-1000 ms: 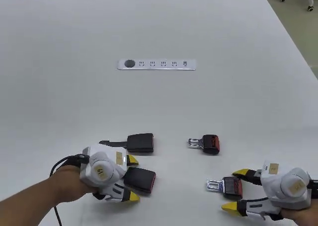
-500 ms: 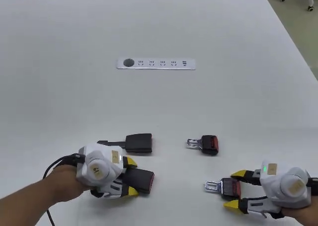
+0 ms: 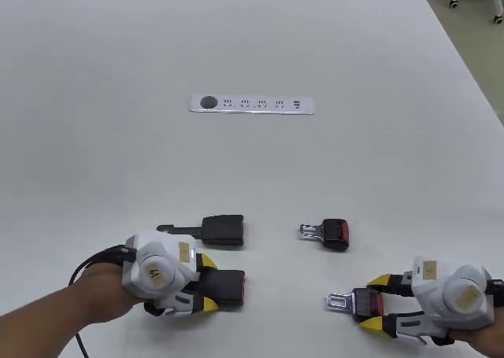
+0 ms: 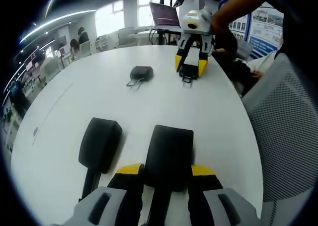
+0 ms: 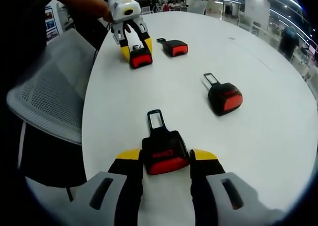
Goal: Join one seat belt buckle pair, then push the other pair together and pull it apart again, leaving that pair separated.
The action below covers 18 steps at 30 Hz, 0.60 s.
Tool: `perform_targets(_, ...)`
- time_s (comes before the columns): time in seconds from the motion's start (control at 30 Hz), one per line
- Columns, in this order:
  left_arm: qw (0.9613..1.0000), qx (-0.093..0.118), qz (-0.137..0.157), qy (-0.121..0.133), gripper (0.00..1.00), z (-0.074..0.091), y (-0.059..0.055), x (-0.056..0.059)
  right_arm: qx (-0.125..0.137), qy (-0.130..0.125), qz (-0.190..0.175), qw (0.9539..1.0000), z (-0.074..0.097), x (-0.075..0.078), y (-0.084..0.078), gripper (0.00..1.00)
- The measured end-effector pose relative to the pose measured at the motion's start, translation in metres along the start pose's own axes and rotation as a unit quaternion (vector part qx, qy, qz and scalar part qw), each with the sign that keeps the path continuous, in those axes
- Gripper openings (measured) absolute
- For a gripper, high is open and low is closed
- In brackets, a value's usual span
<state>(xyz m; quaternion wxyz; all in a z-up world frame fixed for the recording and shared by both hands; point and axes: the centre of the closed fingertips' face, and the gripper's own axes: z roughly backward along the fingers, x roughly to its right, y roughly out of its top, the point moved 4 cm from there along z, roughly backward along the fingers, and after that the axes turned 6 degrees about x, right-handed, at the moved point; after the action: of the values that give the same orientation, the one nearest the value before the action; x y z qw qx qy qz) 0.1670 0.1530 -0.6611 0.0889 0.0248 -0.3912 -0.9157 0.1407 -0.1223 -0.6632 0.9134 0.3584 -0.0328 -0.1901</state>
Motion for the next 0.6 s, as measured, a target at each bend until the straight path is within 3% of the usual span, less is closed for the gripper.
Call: perform_targets(0.6, 0.9999, -0.011, -0.005, -0.006, 0.35, 0.000, 0.001, -0.001, -0.013, 0.007, 0.007, 0.9999, -0.012, 0.002, 0.016, 0.34)
